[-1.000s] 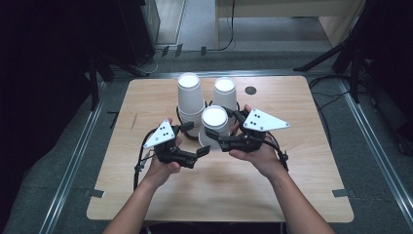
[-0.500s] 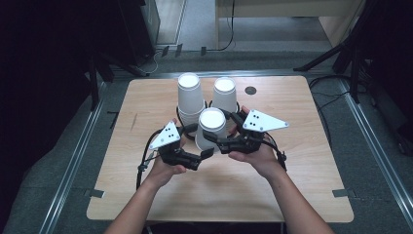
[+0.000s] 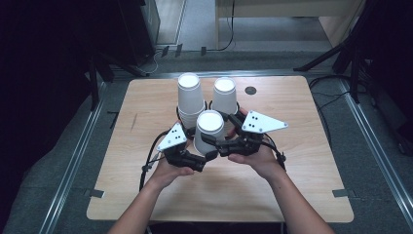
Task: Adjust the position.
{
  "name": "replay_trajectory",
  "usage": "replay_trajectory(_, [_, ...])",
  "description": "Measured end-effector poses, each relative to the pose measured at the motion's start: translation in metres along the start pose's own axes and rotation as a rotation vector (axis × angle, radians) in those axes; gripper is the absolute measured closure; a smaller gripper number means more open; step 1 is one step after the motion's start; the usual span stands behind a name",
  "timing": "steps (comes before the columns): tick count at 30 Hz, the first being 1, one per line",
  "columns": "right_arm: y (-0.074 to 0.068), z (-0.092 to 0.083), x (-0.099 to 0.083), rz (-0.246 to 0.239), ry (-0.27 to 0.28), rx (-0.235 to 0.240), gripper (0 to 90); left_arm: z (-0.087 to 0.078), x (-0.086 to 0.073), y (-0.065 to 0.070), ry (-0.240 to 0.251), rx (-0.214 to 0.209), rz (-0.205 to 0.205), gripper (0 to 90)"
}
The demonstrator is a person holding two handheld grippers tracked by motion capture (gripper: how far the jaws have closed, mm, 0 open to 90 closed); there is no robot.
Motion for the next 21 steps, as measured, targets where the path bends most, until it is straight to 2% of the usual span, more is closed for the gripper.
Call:
replay_trajectory(8, [-0.0009,0.0006,0.0,0.002,0.0,0.004,24.5,-0.0004,0.0016,0.0012,0.021,0.0,0.008,4.3])
replay_trajectory(21, [-0.0004,0.0001,-0.0021,0.025,-0.018,0.011,23.3,-0.0019,-0.0009,0.0007,0.005,-0.004,0.024,6.7])
Point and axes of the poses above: each handheld gripper's, and its own axes: z roughly forward along the jaws, x roughly out of its top, y roughly to its right, the point moved 10 cm from there along z, roughly forward along the jaws, and after that the axes turned 7 degrees about -z, right-handed, at the moved point
